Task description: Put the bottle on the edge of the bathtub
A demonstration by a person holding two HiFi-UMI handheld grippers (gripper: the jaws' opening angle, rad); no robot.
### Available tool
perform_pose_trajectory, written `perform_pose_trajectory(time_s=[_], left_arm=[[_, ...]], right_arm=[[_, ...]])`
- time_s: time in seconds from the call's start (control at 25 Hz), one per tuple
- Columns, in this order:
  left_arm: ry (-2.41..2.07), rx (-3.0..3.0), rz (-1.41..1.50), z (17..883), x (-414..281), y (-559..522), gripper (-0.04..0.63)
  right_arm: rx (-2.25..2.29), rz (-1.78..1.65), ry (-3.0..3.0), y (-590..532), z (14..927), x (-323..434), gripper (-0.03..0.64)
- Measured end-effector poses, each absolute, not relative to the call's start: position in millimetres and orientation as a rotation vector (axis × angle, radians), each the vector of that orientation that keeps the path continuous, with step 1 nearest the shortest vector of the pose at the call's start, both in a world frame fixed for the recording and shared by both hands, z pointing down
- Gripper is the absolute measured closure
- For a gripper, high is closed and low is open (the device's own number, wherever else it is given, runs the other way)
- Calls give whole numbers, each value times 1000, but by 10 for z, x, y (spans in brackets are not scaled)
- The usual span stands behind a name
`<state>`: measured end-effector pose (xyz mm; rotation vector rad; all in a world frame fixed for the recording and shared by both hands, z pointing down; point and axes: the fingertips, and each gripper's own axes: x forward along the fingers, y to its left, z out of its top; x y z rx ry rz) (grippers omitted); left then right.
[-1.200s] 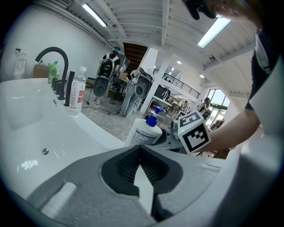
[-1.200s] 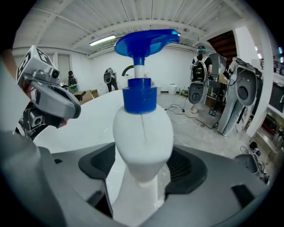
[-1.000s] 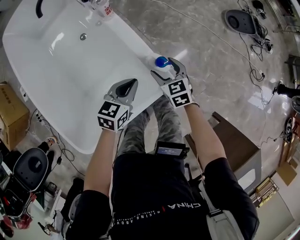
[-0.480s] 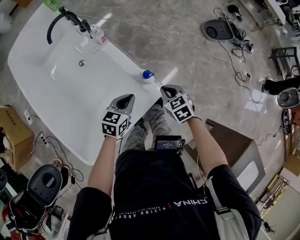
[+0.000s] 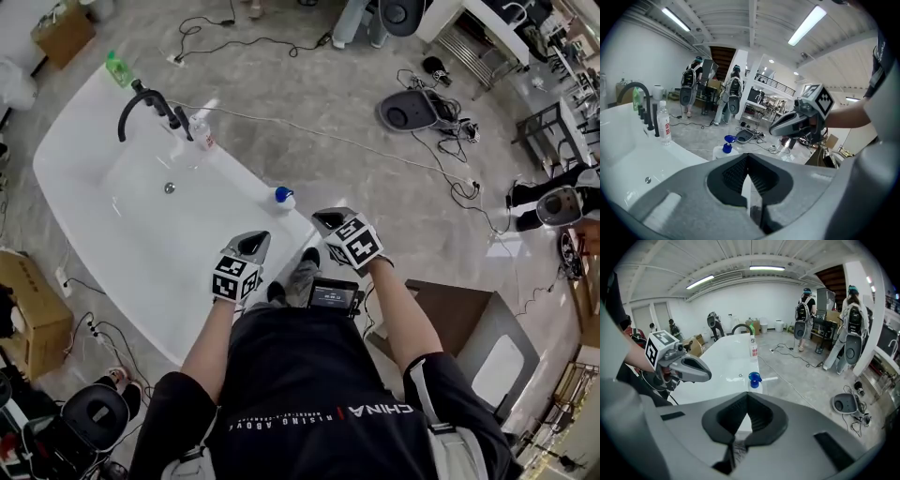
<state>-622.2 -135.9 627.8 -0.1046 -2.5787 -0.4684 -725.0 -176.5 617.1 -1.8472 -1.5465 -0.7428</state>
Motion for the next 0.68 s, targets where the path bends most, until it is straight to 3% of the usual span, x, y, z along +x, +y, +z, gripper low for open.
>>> perform_pose_trajectory(time_s=[0.68], left_arm=[[-2667, -26, -385, 5912, -6430, -1612, 586]], right_arm=[[-1827, -656, -1645, -2048, 5865, -7309, 607]])
